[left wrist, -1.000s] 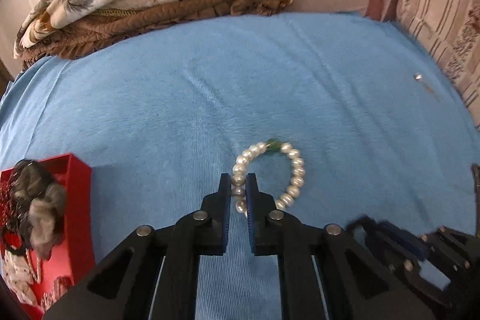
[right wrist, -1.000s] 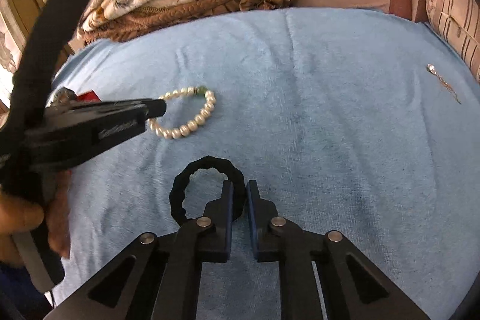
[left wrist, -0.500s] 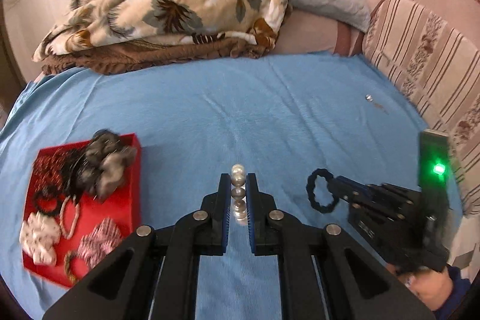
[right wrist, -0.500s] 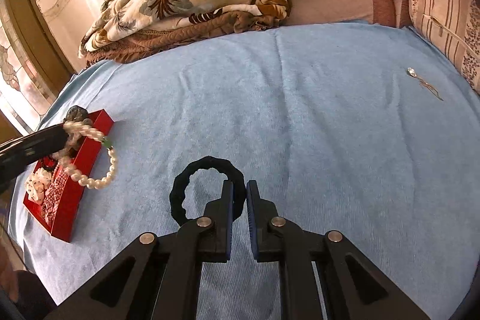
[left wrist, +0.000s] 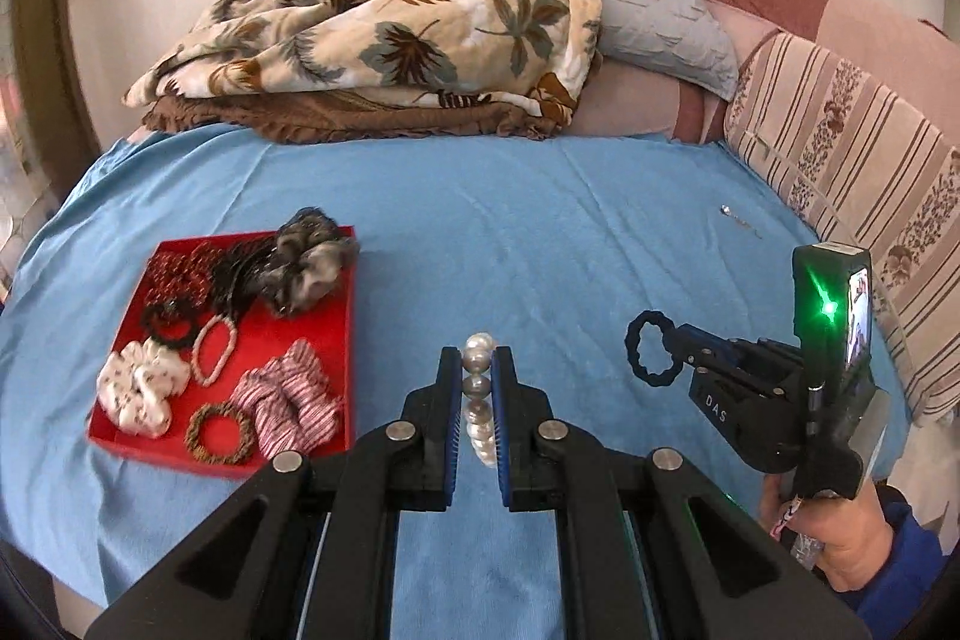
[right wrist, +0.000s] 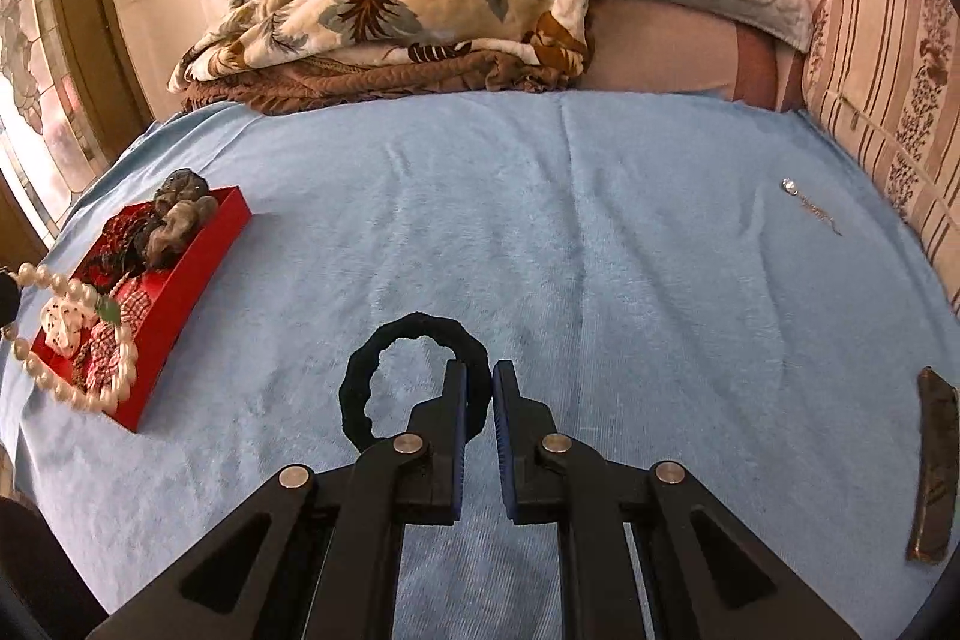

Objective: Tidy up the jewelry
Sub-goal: 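Carry both held bracelets over the red tray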

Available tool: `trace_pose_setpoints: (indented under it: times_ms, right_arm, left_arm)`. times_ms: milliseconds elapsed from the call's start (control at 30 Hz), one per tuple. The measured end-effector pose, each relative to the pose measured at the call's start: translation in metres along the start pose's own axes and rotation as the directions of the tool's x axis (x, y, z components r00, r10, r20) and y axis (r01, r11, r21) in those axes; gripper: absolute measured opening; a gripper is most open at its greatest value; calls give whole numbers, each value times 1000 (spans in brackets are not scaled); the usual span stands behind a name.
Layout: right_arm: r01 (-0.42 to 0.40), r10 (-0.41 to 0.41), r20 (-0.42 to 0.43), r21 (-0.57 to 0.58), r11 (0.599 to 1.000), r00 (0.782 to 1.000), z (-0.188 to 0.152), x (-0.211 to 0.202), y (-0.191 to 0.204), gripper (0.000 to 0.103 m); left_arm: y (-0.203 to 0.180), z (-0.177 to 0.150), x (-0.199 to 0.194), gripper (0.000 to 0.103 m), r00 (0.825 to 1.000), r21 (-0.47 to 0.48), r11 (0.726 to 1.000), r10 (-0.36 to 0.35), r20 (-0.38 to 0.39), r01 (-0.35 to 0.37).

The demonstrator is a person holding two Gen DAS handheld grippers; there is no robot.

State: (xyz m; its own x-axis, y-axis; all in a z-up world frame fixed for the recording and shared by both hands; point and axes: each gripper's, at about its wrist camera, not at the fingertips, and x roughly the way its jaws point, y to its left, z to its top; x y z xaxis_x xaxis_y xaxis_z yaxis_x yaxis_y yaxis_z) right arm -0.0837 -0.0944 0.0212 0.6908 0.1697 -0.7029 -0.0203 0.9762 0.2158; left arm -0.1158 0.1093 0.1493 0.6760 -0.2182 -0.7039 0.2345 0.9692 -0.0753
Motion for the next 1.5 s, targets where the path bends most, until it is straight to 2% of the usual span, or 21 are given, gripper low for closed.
trace_pose_setpoints:
  times_ms: [267,400,567,733,967,1300,1500]
  right_arm:
    - [-2,2,30,-31,1000,1000,-7,-18,20,10]
    - [4,-1,37,-65,998,999,-13,-20,34,10]
    - [25,-21,48,-95,995,999,-23,-22,47,10]
    - [61,-54,59,-131,989,997,-37,-28,57,10]
    - [65,-58,67,-111,992,996,-42,-51,68,10]
    - [-21,23,28,-69,997,999,-17,-64,104,10]
    - [-84,83,-7,-89,992,996,4,-47,145,10]
  left_arm:
    - [22,-13,-21,9,998,-57,997,51,24,-49]
    - [42,-17,-24,9,994,-86,991,105,29,-102]
    - [62,-15,-30,9,985,-109,982,164,58,-157]
    - [78,-8,-34,9,970,-83,974,219,109,-210]
    - [101,7,-23,9,969,-67,976,212,128,-205]
    - [126,30,9,9,965,-7,978,207,159,-209]
    - [163,23,27,9,976,-76,982,180,123,-172]
